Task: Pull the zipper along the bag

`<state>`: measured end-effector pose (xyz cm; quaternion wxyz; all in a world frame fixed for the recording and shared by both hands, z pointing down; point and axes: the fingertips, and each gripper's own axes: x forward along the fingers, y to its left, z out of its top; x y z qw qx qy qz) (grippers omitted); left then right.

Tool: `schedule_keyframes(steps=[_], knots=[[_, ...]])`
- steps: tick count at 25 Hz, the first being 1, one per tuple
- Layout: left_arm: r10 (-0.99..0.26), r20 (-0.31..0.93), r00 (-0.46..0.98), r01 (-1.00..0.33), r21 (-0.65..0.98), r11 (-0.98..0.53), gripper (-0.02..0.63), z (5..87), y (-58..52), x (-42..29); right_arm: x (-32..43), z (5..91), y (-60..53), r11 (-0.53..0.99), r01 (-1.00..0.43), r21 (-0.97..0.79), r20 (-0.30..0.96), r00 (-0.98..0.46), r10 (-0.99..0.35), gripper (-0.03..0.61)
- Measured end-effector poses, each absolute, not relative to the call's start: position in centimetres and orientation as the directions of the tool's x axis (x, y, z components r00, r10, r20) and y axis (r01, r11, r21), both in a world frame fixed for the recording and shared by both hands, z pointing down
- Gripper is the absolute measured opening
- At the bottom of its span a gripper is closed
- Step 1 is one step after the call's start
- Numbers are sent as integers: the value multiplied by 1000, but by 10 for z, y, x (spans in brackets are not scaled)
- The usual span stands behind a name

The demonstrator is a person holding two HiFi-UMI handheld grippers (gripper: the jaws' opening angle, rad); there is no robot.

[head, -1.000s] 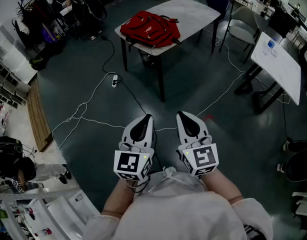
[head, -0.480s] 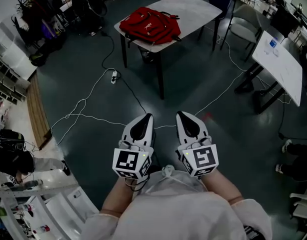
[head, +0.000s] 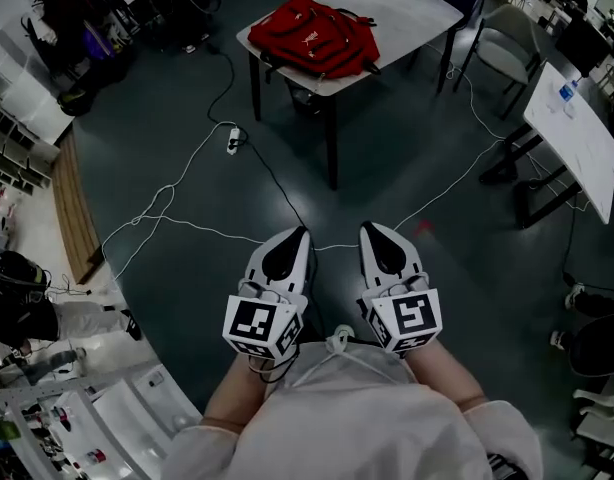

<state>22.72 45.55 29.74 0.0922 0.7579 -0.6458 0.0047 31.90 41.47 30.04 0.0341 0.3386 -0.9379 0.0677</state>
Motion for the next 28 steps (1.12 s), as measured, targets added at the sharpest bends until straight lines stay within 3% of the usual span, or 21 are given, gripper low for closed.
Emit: schedule_keyframes(steps=[20,28], knots=[[-937,94,336,-930,188,-315,20,292,308,-48,67,291,286,606,-791,-91,147,-612,-777,26],[-913,107,393,-888,300,-348,20,311,278,-98,25,295,256,560,-825,-71,190,-562,-805,26]])
